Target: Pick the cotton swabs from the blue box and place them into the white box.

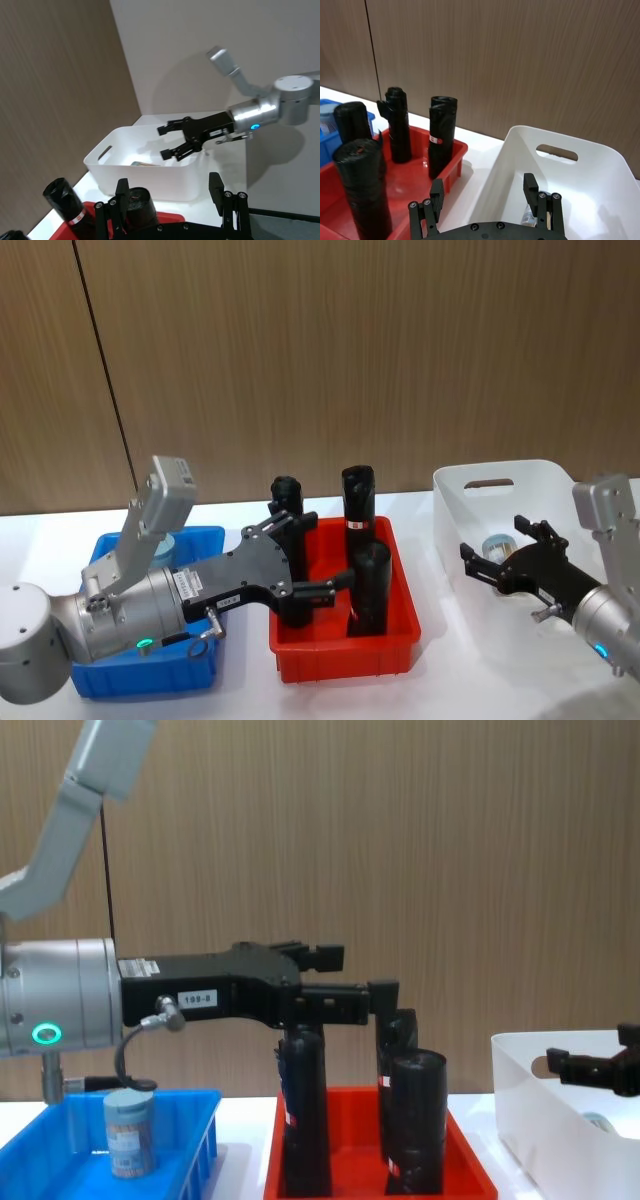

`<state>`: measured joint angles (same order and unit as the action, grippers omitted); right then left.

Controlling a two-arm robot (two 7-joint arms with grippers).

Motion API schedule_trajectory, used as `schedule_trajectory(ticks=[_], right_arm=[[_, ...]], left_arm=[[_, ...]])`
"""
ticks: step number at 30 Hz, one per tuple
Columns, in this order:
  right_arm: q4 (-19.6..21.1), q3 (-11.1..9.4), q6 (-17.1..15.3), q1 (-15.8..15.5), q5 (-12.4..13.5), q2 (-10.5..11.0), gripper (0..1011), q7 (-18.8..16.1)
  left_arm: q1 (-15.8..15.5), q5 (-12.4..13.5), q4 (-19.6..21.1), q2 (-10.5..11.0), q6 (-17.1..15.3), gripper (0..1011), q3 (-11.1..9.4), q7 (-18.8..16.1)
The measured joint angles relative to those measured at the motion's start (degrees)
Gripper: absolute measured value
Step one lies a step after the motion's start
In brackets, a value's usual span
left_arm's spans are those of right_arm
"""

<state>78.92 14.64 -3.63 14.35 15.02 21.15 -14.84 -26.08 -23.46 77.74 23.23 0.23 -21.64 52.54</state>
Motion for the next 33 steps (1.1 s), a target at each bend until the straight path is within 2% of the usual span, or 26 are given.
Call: schedule_trajectory(ticks=[23,33], right_arm=[[17.73,-1.39,1.37,-12.06,1.20,-1.47,1001,8.79],[22.06,-1.73,1.68,-15.03,1.45,-1.83,1001,10.93]], left_arm=[[4.15,3.99,5.08,-0.45,-0.36,1004,-1.49,-17.17],[6.03,5.83,7.43,-0.66,-0.51,1004,-2.15,-25.10]])
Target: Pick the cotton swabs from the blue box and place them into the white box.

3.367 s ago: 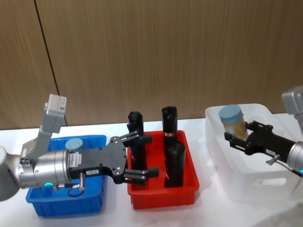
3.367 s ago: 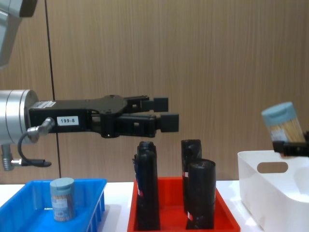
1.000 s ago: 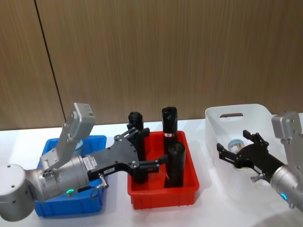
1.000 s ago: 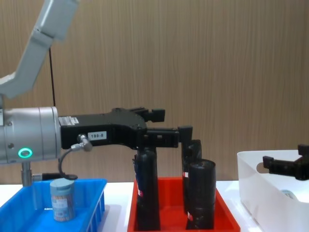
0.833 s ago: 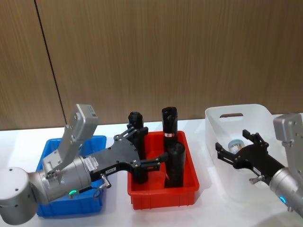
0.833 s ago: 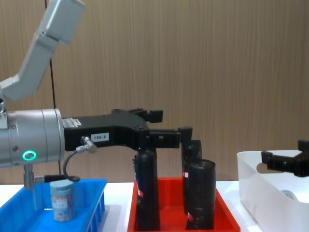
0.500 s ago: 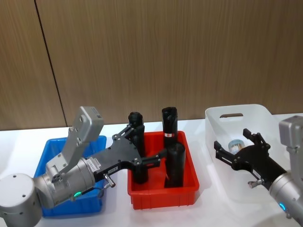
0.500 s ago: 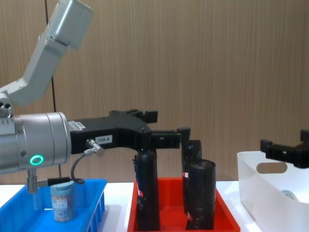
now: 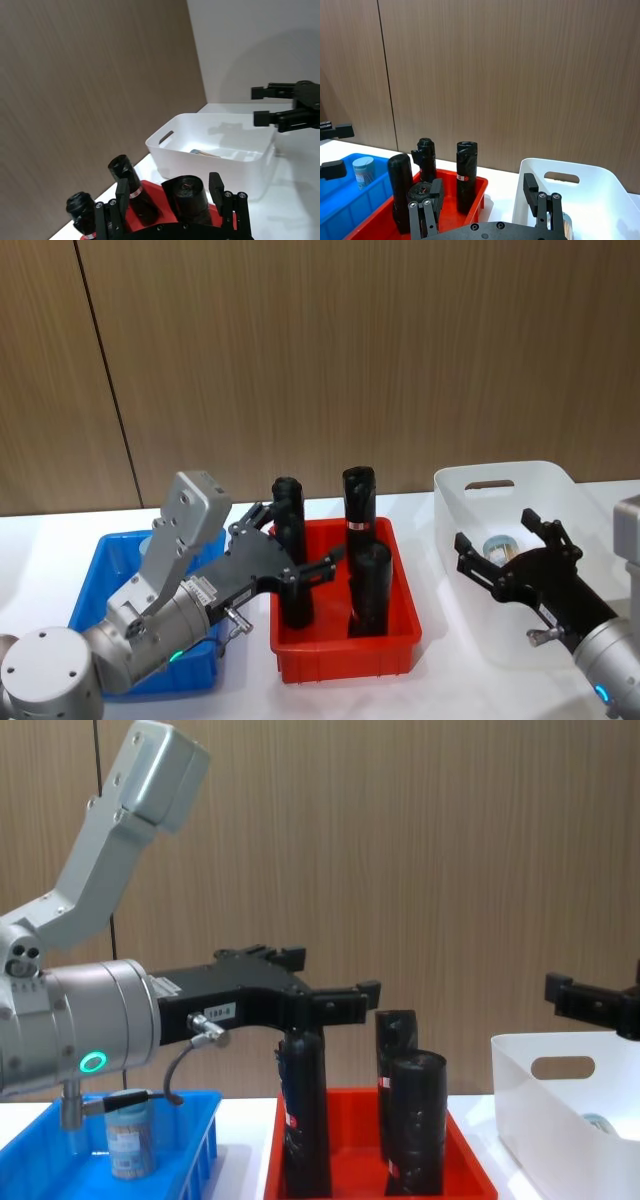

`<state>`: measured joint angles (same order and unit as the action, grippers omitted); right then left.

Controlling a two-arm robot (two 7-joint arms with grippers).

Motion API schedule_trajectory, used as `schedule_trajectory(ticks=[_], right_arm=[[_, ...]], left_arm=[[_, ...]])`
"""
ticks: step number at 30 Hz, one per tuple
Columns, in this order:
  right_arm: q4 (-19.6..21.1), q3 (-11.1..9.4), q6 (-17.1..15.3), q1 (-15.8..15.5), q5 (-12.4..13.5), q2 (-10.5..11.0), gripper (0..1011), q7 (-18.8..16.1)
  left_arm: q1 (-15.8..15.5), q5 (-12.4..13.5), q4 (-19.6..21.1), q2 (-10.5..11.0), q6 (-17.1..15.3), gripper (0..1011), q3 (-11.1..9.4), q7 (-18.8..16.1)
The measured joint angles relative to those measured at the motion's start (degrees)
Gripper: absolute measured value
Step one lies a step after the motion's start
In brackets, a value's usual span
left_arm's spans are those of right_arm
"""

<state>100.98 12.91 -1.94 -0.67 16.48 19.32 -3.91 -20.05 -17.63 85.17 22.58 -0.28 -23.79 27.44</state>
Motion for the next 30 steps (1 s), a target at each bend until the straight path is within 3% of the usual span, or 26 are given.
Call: schedule_trajectory(ticks=[30], right_arm=[[0.25,0.03,-0.01,-0.17,0.00,0.01,1001,0.09]], left_arm=[[5.39,5.17,6.63,-0.58,-0.47,1004,-1.90,-22.27]])
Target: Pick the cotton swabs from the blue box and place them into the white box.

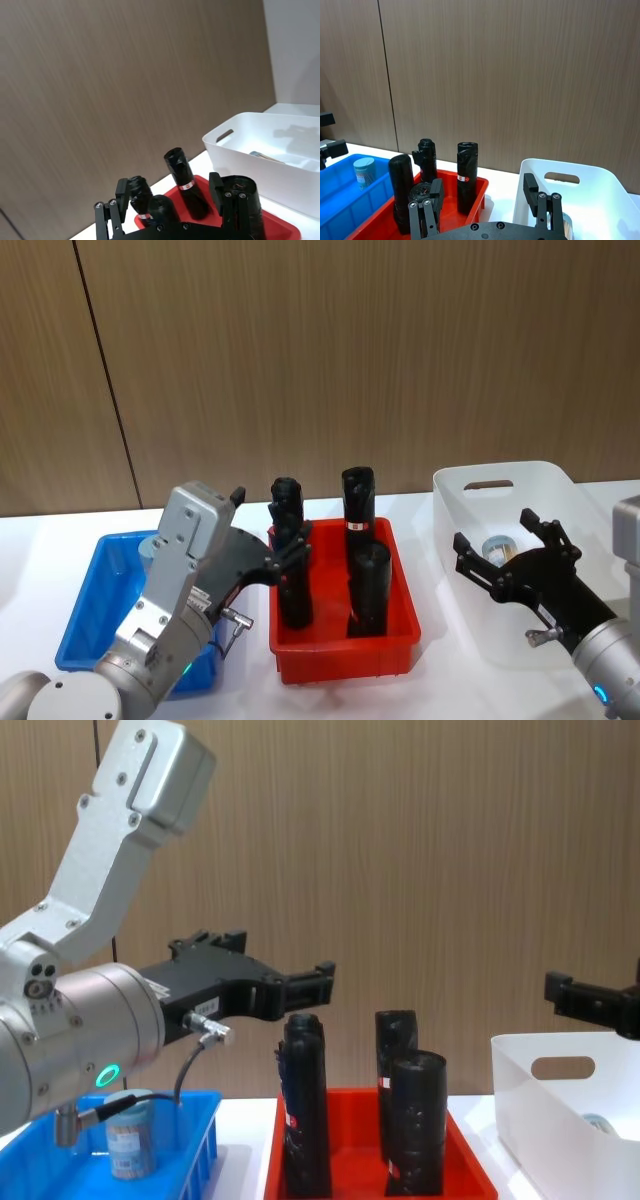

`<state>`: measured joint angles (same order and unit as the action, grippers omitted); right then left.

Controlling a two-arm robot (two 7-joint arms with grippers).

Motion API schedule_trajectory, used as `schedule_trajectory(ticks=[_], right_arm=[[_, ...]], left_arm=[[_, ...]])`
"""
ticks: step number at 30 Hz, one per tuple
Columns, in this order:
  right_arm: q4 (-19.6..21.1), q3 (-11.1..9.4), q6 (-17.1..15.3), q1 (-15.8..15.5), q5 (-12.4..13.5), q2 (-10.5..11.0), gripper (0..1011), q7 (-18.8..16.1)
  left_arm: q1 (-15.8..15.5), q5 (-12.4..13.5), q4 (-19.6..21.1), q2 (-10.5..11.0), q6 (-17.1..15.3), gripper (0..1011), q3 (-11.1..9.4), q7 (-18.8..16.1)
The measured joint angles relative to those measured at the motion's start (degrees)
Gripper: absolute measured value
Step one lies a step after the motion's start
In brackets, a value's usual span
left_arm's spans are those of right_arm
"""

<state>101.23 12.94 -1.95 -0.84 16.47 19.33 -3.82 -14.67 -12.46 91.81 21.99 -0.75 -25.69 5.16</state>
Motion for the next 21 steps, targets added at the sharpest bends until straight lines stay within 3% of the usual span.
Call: schedule_trajectory(ticks=[10,21], right_arm=[[0.00,0.00,0.00,0.00,-0.01,0.00,1002,-0.01],[0.00,0.00,0.00,0.00,-0.01,0.00,1002,-0.01]], left_arm=[[1.07,0.99,1.34,-0.12,-0.08,1004,-0.36,-4.29],[1.11,1.04,1.41,-0.11,-0.09,1004,-0.37,-4.54]])
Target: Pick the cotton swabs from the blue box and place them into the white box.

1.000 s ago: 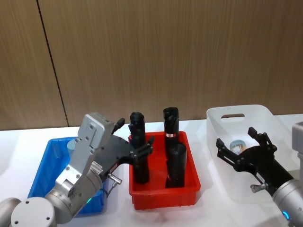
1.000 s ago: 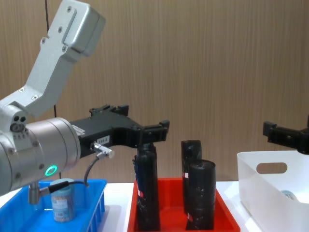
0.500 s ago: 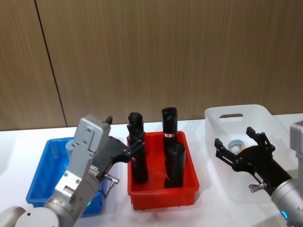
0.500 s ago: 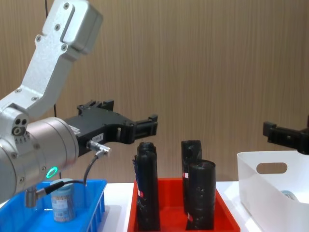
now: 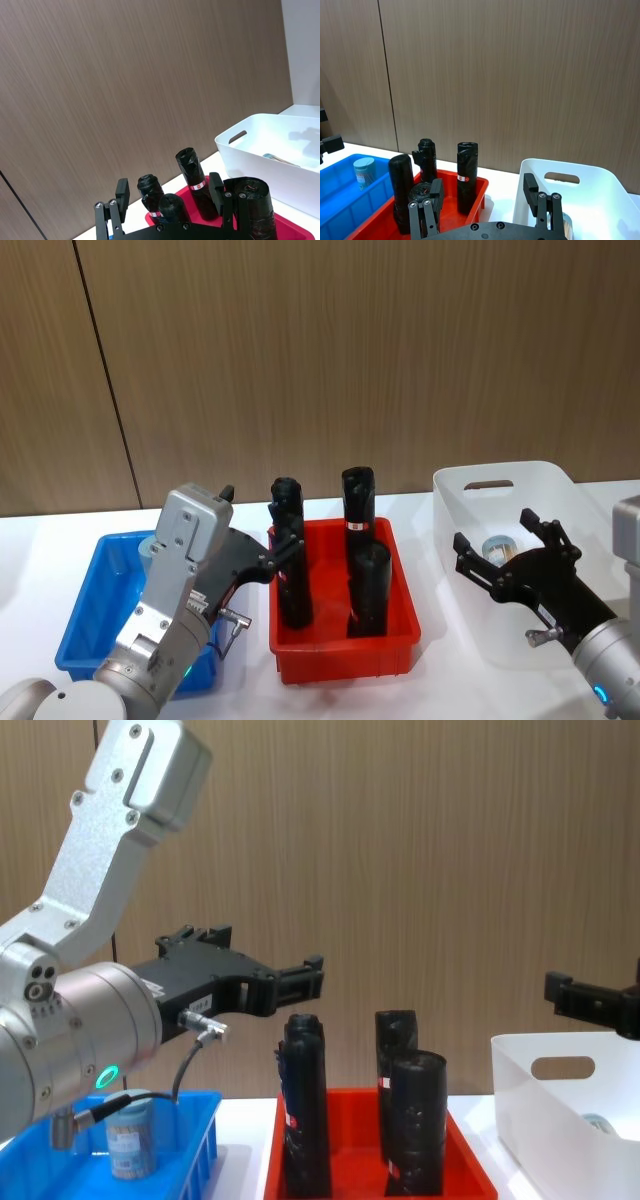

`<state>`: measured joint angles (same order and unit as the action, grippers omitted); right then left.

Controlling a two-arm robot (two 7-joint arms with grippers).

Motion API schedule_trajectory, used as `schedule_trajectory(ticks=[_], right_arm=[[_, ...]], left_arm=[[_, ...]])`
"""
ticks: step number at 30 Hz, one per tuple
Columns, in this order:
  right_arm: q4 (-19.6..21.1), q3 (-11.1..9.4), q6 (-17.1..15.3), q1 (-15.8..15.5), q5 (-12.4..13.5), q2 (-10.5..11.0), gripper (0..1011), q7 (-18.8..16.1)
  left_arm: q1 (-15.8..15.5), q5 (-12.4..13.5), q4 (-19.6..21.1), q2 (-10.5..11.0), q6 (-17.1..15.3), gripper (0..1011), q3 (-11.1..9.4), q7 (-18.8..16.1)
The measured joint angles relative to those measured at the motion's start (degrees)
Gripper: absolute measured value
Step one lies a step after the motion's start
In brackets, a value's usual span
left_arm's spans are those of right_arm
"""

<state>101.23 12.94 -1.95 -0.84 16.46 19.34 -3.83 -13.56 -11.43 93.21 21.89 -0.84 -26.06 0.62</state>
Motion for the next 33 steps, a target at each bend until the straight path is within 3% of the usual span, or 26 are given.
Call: schedule_trajectory(ticks=[17,33], right_arm=[[-0.06,-0.12,-0.27,0.12,0.08,0.06,1001,-0.85],[-2.71,-0.40,-4.67,3.15,0.44,0.53,1002,-9.03]], left_arm=[[-0.03,-0.03,-0.02,0.01,0.05,1004,0.04,0.00],[-0.03,-0.06,-0.04,0.01,0.05,1004,0.04,0.00]])
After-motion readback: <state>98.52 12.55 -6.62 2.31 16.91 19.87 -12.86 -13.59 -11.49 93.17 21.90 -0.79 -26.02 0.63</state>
